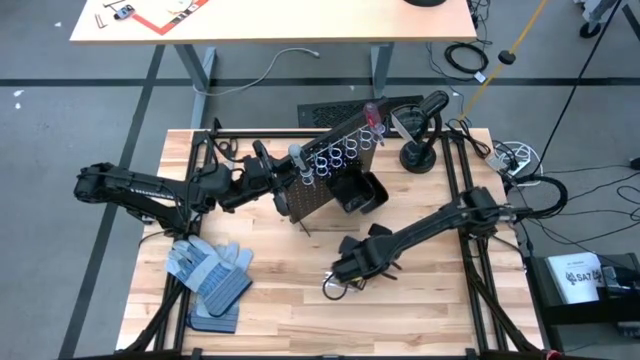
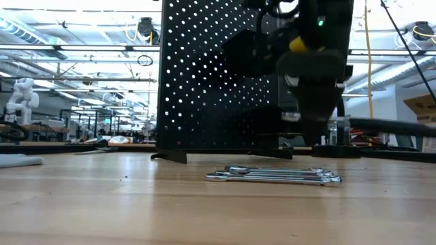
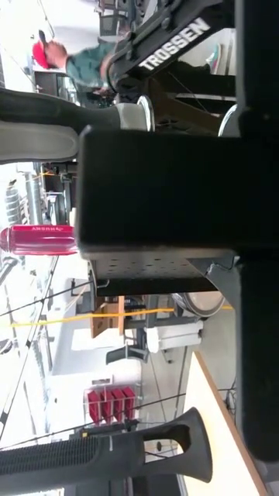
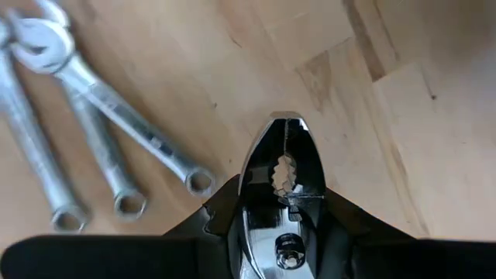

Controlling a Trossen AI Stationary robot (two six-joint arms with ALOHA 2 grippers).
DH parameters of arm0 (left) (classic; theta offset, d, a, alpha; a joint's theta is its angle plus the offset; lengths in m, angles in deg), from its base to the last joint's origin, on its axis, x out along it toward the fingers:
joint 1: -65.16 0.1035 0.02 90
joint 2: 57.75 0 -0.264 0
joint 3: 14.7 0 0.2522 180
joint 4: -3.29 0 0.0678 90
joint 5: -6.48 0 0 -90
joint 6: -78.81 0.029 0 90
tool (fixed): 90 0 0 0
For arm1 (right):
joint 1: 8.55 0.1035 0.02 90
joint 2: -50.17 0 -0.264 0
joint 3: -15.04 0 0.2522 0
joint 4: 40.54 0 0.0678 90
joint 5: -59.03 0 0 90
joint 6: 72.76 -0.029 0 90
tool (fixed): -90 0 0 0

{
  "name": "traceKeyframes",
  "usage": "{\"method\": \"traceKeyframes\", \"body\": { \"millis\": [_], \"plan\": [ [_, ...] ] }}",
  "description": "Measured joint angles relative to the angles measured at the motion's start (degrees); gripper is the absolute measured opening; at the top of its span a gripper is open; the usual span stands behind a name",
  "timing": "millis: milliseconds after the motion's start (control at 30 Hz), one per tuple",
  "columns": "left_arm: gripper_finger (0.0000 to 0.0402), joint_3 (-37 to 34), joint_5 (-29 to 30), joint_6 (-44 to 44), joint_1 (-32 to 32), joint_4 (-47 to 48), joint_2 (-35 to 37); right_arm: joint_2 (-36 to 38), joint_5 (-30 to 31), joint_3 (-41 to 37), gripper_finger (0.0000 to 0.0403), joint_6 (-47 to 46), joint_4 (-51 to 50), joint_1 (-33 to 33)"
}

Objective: Hang tools onto peg board
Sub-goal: Unhang the black pliers from the black peg board

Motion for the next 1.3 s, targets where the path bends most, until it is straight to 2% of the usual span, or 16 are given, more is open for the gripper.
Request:
{"method": "traceKeyframes", "body": {
  "millis": [400, 833, 1100, 1300],
  "plan": [
    [0.0046, -0.02, -0.05, 0.02, 0.0, 0.01, 0.0, -1.97, -0.18, -2.74, 0.0094, -7.65, 3.46, 0.33],
    [0.0046, 0.0, -0.31, 0.06, 0.0, 0.2, 0.0, -1.47, -2.52, -5.6, 0.0094, -18.35, 6.46, 4.12],
    [0.0046, 0.09, -2.76, 0.37, 0.46, 1.08, 0.04, -1.38, -2.75, -5.62, 0.0094, -20.44, 7.12, 5.25],
    [0.0046, 0.11, -8.65, -2.44, 2.6, 2.13, 0.07, -1.38, -2.31, -5.62, 0.0094, -21.55, 7.16, 5.57]
  ]
}}
